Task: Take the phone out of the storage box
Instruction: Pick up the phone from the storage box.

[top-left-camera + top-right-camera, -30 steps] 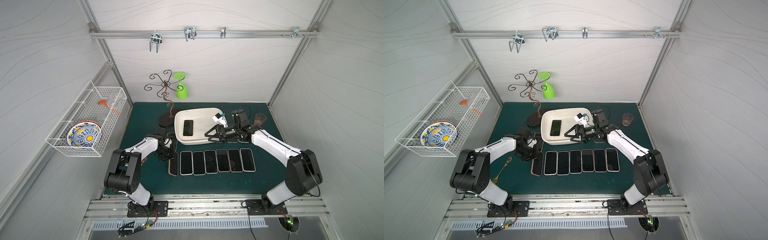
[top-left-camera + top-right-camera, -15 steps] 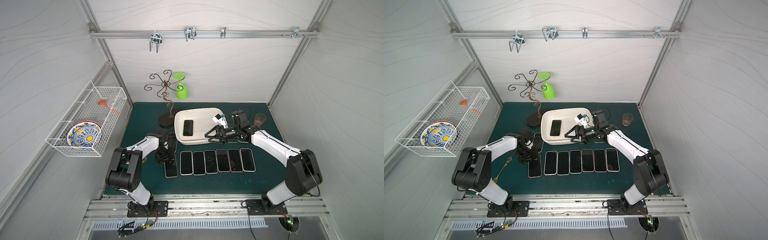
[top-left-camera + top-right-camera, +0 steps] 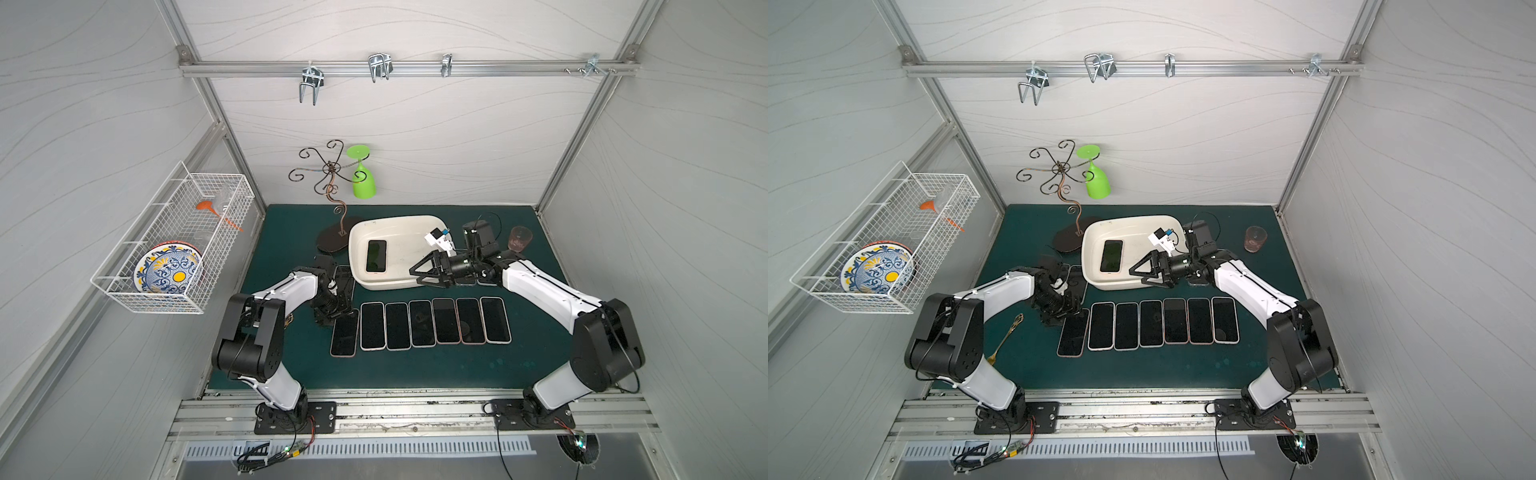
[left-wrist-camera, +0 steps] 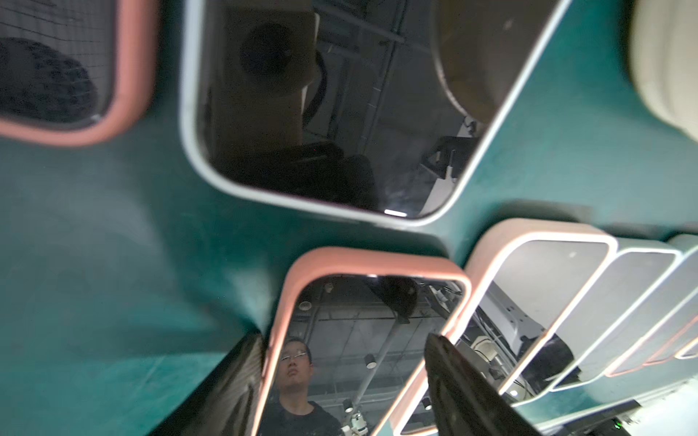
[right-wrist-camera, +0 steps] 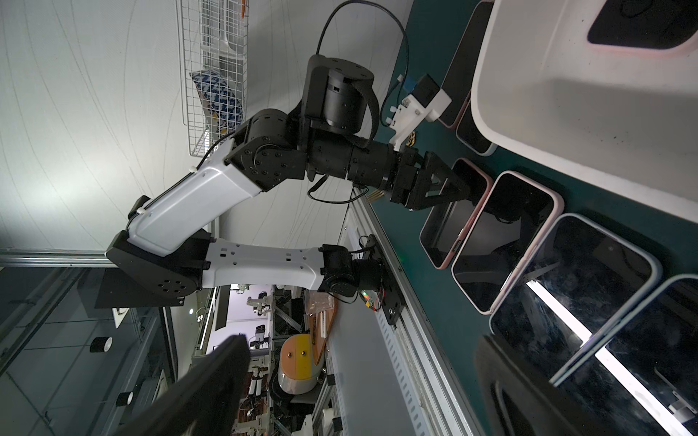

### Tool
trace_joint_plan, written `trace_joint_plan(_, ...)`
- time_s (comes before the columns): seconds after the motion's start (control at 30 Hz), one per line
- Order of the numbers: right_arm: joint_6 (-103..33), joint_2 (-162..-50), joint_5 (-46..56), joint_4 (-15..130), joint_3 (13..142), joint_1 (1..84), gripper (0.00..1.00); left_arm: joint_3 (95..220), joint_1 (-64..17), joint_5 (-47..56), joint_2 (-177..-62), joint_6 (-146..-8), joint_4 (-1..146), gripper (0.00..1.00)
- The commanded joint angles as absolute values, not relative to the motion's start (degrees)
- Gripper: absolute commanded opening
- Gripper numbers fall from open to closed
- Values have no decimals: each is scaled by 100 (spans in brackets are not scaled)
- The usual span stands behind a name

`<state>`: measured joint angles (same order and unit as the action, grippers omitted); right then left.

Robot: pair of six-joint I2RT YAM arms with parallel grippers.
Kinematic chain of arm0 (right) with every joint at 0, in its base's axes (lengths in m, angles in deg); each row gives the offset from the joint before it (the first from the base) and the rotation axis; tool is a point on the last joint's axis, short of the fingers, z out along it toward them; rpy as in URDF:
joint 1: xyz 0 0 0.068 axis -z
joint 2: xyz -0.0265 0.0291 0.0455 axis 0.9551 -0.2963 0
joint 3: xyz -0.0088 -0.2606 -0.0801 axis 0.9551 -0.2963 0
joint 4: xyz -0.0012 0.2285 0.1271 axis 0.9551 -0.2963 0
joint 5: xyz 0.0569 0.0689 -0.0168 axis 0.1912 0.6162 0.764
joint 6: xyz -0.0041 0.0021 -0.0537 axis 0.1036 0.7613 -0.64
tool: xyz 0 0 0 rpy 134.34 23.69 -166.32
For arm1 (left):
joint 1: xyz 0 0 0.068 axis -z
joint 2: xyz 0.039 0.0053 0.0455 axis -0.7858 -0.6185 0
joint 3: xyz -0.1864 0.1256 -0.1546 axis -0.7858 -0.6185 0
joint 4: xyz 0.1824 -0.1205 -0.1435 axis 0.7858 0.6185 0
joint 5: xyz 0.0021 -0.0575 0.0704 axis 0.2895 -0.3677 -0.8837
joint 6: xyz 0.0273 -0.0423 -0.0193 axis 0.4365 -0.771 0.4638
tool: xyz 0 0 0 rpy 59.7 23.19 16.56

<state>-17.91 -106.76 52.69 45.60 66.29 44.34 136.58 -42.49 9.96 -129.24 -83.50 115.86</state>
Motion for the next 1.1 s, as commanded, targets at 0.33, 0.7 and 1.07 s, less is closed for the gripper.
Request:
trace_joint_plan(0.33,-2234,-10627,4904,3937,6847,4370,98,14237,-4359,-46,-12179,-8575,12214,75)
trace_joint_plan(0.7,-2304,-10600,4264,3475,7197,4594,99,18372,-2906,-1619,-13602,-7473,13694,92)
trace_joint_plan(1.07,-2328,-10070,4124,3459,6911,4973,98,20823,-2793,-1982,-16300,-7572,13949,99)
